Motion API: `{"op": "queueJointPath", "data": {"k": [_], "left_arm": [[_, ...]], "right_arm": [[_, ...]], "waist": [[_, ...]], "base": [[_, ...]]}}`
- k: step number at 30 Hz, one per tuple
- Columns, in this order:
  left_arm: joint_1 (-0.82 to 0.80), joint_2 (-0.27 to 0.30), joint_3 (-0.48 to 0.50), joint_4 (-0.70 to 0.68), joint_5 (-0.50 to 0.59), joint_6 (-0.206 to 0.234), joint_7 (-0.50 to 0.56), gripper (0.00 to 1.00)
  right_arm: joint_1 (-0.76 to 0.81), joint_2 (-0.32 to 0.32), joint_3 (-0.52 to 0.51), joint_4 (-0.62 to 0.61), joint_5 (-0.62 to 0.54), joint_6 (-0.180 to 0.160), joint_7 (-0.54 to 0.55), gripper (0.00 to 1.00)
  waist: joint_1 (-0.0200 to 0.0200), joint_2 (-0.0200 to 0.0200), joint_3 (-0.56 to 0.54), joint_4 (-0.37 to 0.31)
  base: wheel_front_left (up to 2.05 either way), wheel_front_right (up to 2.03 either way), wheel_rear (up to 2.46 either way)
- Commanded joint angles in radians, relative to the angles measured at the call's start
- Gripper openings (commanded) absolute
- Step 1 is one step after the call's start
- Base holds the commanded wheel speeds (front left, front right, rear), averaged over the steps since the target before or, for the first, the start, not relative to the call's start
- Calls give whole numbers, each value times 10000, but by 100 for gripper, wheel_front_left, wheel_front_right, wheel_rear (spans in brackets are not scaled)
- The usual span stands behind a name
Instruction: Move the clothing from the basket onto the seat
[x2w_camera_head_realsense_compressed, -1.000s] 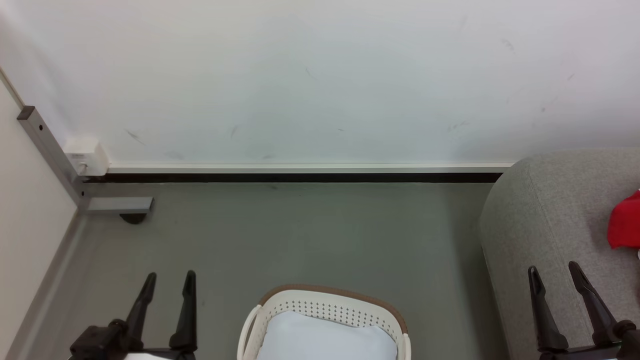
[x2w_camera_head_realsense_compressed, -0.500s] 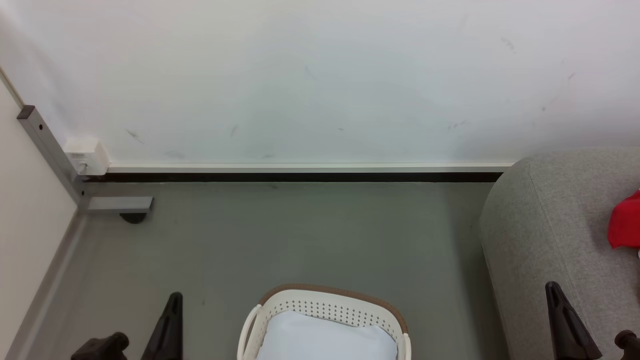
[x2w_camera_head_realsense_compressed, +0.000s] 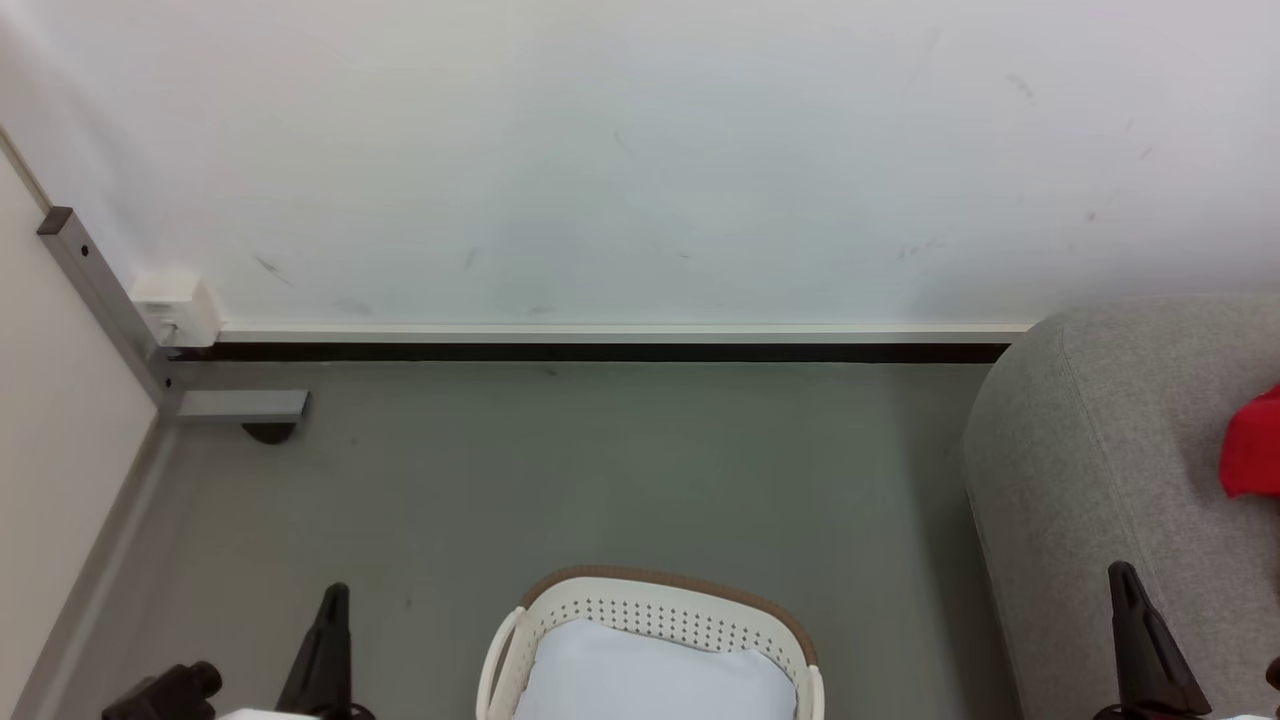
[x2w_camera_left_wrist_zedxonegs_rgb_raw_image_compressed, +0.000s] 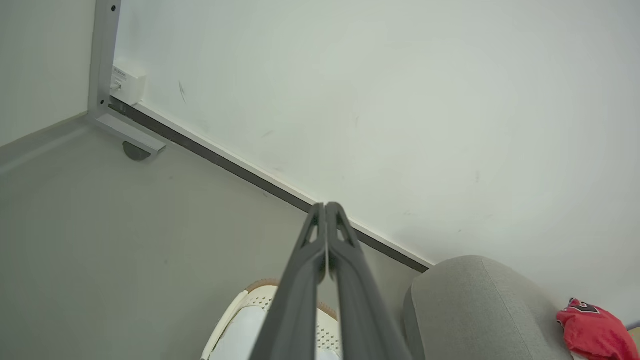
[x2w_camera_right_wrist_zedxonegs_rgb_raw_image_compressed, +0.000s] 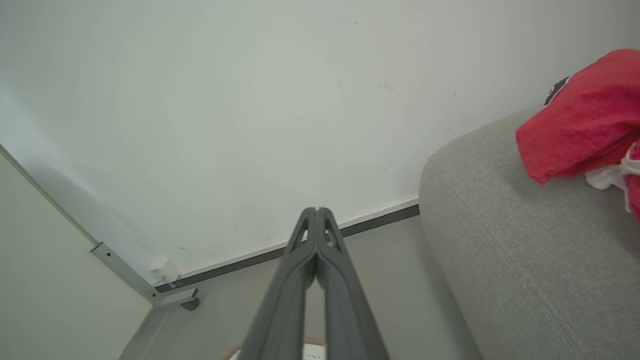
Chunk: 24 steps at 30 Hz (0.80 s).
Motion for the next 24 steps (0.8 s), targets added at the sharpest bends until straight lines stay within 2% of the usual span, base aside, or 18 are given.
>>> {"op": "queueJointPath", "data": {"k": [1, 24], "left_arm": [[-298, 5, 151, -103, -520, -55, 112, 0], [-575, -225, 641, 128, -3264, -302, 923, 0]], "right_arm": [[-347, -56, -96, -36, 513, -4, 94, 0], [-722, 59, -370, 399, 3437, -9, 711, 0]], "waist": [[0, 0, 4, 6], [0, 0, 47, 61]], "base": [[0, 0, 0], [0, 0, 0]]}}
